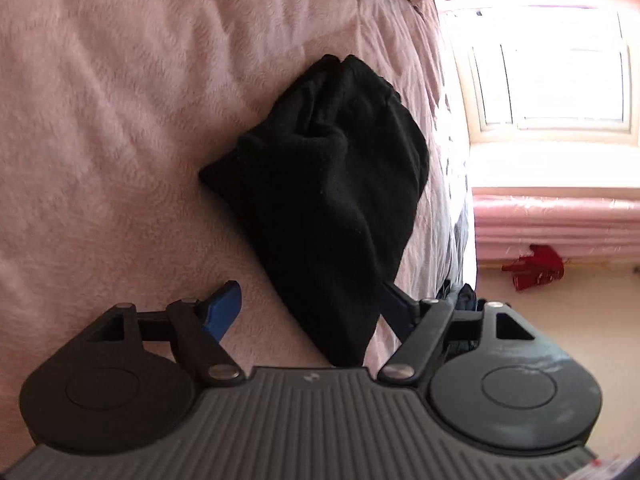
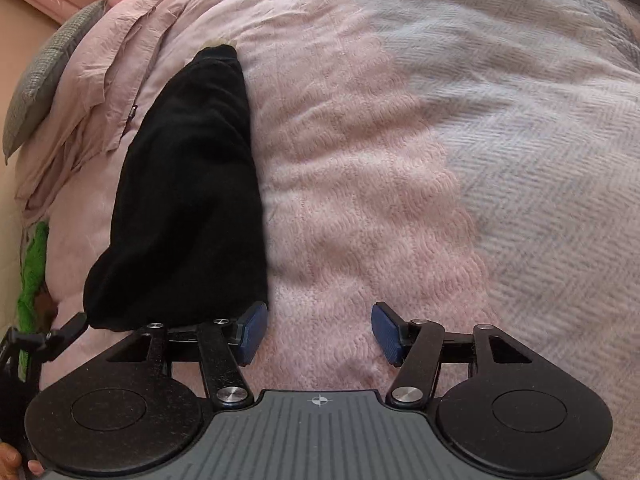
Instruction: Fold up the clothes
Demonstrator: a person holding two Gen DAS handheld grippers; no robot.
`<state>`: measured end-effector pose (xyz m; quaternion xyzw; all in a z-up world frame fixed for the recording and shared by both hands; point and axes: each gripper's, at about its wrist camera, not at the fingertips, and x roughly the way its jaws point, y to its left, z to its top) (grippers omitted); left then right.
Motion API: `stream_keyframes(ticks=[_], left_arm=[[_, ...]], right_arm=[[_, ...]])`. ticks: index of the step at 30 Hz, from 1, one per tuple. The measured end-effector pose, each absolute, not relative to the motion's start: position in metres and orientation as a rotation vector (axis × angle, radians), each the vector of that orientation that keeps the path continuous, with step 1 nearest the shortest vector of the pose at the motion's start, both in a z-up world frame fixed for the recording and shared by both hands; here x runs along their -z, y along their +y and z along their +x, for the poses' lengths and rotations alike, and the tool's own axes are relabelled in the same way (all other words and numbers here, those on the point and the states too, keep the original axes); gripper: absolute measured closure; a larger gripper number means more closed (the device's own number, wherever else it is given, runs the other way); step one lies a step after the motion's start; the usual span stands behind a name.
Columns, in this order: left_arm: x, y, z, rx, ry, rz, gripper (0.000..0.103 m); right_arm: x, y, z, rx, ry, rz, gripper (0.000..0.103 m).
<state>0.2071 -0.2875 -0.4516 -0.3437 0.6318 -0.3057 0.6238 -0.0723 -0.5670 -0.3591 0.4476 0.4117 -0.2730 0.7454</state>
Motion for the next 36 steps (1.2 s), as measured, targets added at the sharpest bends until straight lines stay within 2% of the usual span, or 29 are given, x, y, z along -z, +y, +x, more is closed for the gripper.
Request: stream_keyframes(ticks=[1,3,5,6,7,9,11,21,24,28,30,34,36], left_arm=[[0.458,-0.292,0.205,0.689,1.429,-0.825,0.024],[0.468,-0.305,0.204,0.652,1.389,-0.821,0.026],[0.471,-0.313,0.204,0.62,1.349,-0.807,0.046],[0.473,-0.317,0.207,0.61,1.344,-0.81,0.069],[0.475,-0.318,0.209,0.599,1.353,-0.82,0.081],[0.474,-0.318,0.214,0.586,1.361,-0.841,0.089],[0.461,-0.317,0.215,0.604,1.354,-0.799,0.092],[0.371,-0.231,0.281,0.646,1.387,-0.464,0.094],[0.359,-0.199,0.304,0.616,1.368,-0.374,0.094],[0.379,-0.18,0.32,0.59,1.381,-0.409,0.09],[0.392,-0.172,0.308,0.557,1.344,-0.421,0.086],[0.408,-0.153,0.276,0.517,1.299,-0.578,0.063],[0.412,-0.147,0.259,0.51,1.281,-0.663,0.058]], right_arm=[[0.358,-0.569,-0.076,0.608,0.896,0.984,0.048],[0.353,-0.576,-0.082,0.632,0.881,0.983,0.048],[0.348,-0.582,-0.088,0.652,0.869,0.97,0.048],[0.346,-0.584,-0.092,0.661,0.865,0.964,0.048],[0.345,-0.587,-0.095,0.671,0.86,0.962,0.048],[0.343,-0.59,-0.103,0.688,0.85,0.97,0.048],[0.342,-0.592,-0.11,0.696,0.838,0.986,0.048],[0.331,-0.613,-0.093,0.527,0.929,0.881,0.048],[0.327,-0.623,-0.064,0.36,0.976,0.818,0.048],[0.325,-0.636,0.007,0.097,1.012,0.679,0.048],[0.325,-0.646,0.054,-0.027,1.006,0.648,0.046],[0.339,-0.661,0.149,-0.278,1.063,0.608,0.036],[0.352,-0.661,0.186,-0.394,1.116,0.605,0.035]])
